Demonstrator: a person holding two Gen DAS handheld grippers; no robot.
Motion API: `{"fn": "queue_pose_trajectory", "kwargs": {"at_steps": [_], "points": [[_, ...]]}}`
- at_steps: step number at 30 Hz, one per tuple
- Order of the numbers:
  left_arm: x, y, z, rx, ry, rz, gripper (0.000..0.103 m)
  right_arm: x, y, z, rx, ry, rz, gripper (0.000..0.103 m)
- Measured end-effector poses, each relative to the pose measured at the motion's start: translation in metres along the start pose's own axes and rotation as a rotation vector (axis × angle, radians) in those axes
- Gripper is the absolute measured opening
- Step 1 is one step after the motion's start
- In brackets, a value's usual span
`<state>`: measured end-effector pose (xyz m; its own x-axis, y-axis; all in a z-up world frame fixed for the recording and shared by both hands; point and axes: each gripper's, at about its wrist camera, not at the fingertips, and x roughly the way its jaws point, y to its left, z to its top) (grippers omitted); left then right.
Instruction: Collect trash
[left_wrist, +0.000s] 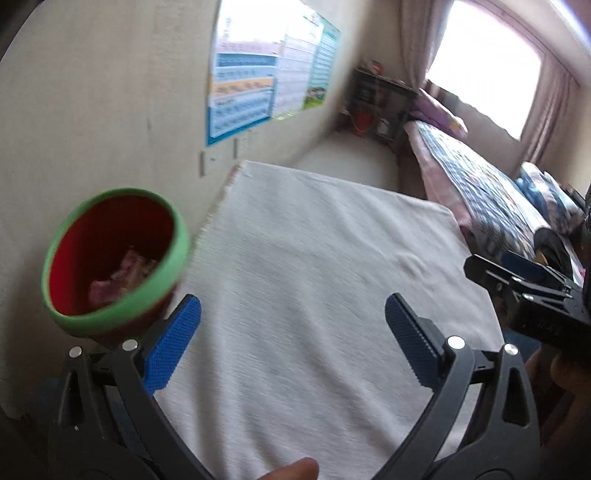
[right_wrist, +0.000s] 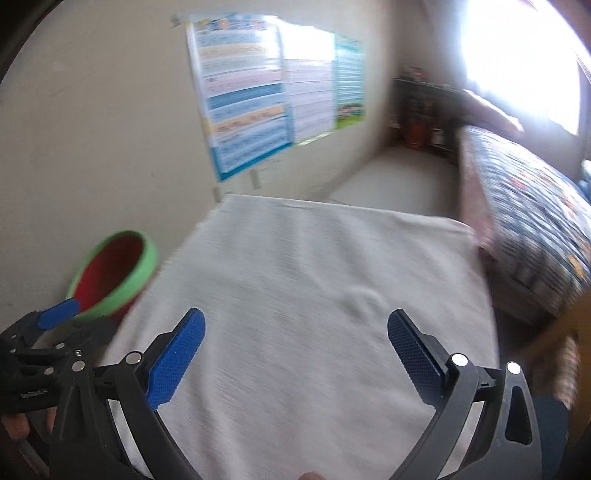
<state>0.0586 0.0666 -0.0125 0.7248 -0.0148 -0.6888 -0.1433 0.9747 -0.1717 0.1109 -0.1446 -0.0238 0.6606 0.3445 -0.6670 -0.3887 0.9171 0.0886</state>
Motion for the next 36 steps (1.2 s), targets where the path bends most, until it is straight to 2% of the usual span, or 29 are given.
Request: {"fn": "queue_pose_trajectory", "kwargs": {"at_steps": [3, 6, 12, 19, 27, 36], "points": [[0.002, -0.017, -0.010, 0.036, -0.006, -0.014, 0.097, -0.009, -0.022, -0.019, 0.035, 0.008, -0.054, 0.096], [0.003, -0.030, -0.019, 0.083, 0.002, 0.005, 0.097, -0.017, -0.034, -0.031, 0.051, 0.022, -0.085, 0.096], [0.001, -0.035, -0.025, 0.094, -0.014, 0.003, 0.098, -0.033, -0.041, -0.046, 0.070, 0.012, -0.107, 0.096], [0.002, -0.037, -0.028, 0.093, -0.026, 0.013, 0.098, -0.036, -0.040, -0.051, 0.066, -0.039, -0.159, 0.096], [0.002, -0.036, -0.026, 0.081, -0.042, -0.005, 0.098, -0.040, -0.045, -0.047, 0.068, -0.082, -0.164, 0.096], [0.006, -0.035, -0.025, 0.083, -0.025, 0.000, 0.098, -0.035, -0.047, -0.048, 0.083, -0.070, -0.166, 0.096]]}}
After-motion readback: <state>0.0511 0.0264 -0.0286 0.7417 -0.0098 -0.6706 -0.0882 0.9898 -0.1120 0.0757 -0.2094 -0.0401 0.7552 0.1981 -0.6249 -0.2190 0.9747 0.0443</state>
